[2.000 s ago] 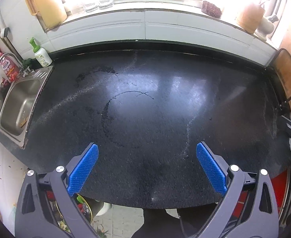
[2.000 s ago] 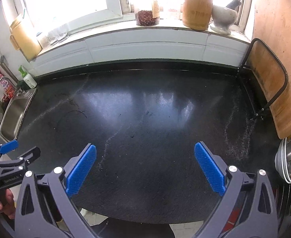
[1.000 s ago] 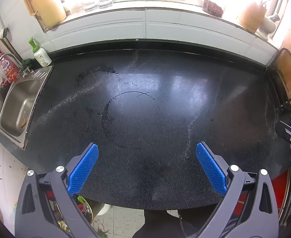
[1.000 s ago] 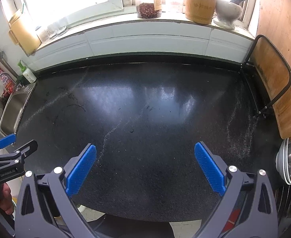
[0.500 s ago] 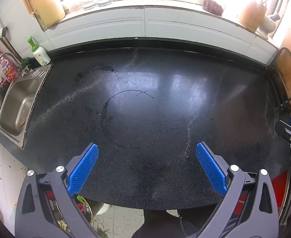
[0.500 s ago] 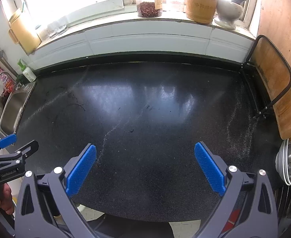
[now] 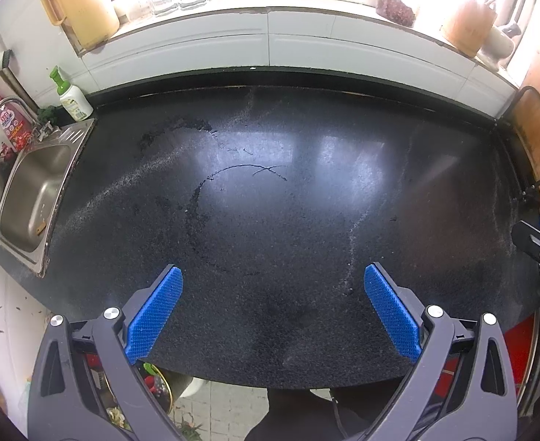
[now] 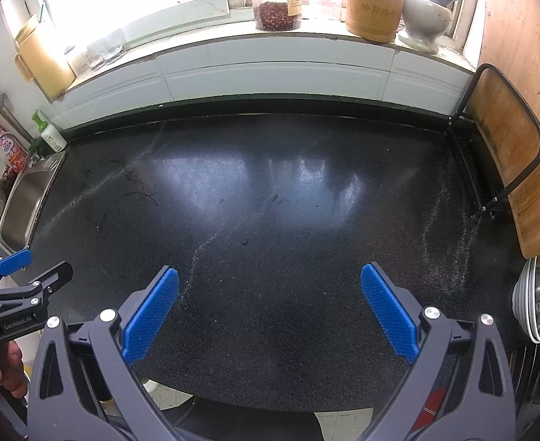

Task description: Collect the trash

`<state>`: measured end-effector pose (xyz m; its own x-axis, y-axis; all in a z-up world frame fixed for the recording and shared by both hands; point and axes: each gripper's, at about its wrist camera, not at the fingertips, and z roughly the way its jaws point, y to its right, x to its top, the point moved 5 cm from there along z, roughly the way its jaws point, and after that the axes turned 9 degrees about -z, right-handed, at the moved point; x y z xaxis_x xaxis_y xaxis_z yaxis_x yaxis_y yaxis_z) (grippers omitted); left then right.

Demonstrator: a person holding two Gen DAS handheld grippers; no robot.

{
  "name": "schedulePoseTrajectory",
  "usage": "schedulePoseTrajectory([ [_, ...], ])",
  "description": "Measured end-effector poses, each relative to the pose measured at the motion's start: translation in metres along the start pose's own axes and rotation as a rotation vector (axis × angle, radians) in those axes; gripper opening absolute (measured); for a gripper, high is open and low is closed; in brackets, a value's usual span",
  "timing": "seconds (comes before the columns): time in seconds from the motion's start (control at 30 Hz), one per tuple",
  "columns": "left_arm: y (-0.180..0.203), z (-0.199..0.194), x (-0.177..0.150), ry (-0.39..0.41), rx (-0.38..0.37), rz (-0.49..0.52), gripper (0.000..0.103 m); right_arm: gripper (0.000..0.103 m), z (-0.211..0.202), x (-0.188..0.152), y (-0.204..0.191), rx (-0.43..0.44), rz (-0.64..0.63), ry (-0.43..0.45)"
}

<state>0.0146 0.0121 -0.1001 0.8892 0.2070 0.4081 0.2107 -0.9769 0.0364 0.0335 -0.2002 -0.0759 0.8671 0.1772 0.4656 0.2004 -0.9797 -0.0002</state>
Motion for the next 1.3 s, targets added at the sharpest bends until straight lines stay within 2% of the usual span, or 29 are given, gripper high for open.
schedulePoseTrajectory([
  [1.3,0.001,0.0008,0.0033,0.002,-0.015,0.004,0.097,0.096,0.0028,-0.0034,0.0029,0.002,0.016,-0.012],
])
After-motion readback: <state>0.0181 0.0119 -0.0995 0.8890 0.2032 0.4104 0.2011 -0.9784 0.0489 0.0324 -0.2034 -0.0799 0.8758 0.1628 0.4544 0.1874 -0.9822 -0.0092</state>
